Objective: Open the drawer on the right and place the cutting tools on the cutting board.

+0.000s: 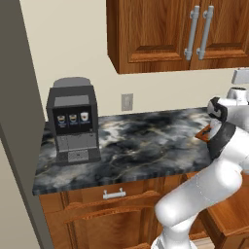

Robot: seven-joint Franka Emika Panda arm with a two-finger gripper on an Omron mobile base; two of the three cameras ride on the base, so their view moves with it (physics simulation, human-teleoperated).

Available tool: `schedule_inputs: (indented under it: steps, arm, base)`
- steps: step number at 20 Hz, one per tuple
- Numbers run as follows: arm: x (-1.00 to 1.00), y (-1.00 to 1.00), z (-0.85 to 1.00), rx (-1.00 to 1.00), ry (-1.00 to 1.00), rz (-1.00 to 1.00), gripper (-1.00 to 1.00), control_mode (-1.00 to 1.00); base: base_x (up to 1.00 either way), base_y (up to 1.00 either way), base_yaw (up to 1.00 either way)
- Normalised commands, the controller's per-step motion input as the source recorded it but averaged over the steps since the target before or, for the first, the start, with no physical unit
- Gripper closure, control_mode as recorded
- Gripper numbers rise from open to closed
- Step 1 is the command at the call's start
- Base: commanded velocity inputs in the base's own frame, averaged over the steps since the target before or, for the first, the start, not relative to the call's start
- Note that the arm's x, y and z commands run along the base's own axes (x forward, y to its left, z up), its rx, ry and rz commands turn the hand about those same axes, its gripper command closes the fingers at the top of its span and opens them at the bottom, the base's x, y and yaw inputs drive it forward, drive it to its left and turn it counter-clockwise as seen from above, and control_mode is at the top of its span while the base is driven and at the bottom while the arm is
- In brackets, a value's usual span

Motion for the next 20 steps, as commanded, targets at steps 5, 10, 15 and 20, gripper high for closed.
schedule_inputs:
  steps: [5, 10, 15, 20]
  arm:
    - [0.92, -0.08, -0.28, 0.0, 0.0, -0.12, 1.0, -1.0]
    - [0.68, -0.34, -0.26, 0.0, 0.0, -0.09, 1.0, -1.0]
    - [0.24, -0.48, -0.1, 0.0, 0.0, -0.08, 1.0, -1.0]
    - [0.0, -0.36, 0.0, 0.0, 0.0, -0.05, 1.0, -1.0]
  base:
    - [0.0, 0.0, 0.0]
    - [0.0, 0.0, 0.0]
    - [0.0, 0.0, 0.0]
    - [0.0, 0.0, 0.0]
